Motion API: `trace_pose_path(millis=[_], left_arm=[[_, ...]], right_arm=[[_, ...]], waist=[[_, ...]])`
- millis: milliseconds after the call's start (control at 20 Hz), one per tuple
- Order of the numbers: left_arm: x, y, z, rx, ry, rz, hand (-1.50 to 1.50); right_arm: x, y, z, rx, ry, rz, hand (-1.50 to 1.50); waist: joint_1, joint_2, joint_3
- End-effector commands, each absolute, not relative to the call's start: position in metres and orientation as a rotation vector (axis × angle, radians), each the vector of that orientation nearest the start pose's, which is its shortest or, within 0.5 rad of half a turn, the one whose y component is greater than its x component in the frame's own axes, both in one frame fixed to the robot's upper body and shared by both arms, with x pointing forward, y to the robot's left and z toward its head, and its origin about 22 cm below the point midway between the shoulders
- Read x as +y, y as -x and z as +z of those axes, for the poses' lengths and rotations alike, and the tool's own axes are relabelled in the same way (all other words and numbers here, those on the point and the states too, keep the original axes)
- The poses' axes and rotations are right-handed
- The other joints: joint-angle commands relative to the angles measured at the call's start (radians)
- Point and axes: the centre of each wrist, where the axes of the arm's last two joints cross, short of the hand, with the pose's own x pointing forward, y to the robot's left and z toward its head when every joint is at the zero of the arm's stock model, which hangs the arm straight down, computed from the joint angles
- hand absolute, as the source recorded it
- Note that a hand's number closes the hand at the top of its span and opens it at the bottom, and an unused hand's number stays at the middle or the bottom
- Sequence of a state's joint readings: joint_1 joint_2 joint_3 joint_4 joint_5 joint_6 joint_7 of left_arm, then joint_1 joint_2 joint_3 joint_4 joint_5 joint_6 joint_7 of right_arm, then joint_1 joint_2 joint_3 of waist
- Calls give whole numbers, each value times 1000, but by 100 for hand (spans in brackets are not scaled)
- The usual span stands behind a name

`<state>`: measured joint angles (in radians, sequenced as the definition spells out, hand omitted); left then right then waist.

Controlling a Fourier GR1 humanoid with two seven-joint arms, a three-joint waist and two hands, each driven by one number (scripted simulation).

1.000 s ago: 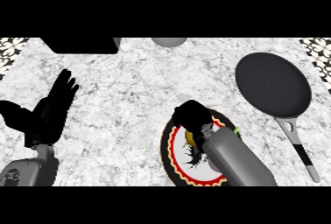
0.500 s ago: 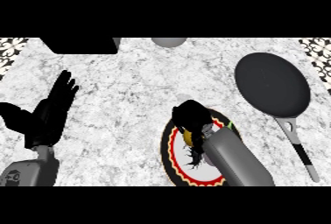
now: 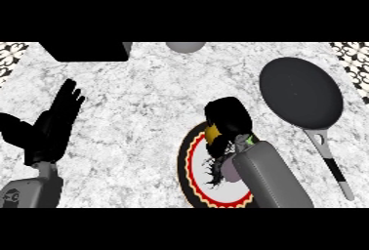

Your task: Pick the lemon from the plate and place it in the pan

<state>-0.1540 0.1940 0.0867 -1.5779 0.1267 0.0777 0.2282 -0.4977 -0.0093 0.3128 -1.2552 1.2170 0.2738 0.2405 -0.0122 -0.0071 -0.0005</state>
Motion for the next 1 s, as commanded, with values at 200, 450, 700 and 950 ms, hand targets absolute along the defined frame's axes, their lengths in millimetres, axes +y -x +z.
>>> trace_pose_path(millis=[200, 450, 700, 950], left_arm=[[264, -282, 55, -1505, -95, 48, 0], [271, -273, 59, -1517, -102, 42, 0], [292, -269, 66, -1516, -76, 27, 0], [267, -280, 64, -1519, -110, 38, 0]], right_arm=[[-81, -310, 130, -1403, 1252, 1105, 150], [-80, -277, 179, -1449, 1328, 1013, 150], [-107, -289, 191, -1439, 1317, 912, 150], [-149, -312, 202, -1393, 1368, 779, 150]], waist=[[-1, 1, 0], [6, 3, 0], [15, 6, 0], [11, 7, 1]])
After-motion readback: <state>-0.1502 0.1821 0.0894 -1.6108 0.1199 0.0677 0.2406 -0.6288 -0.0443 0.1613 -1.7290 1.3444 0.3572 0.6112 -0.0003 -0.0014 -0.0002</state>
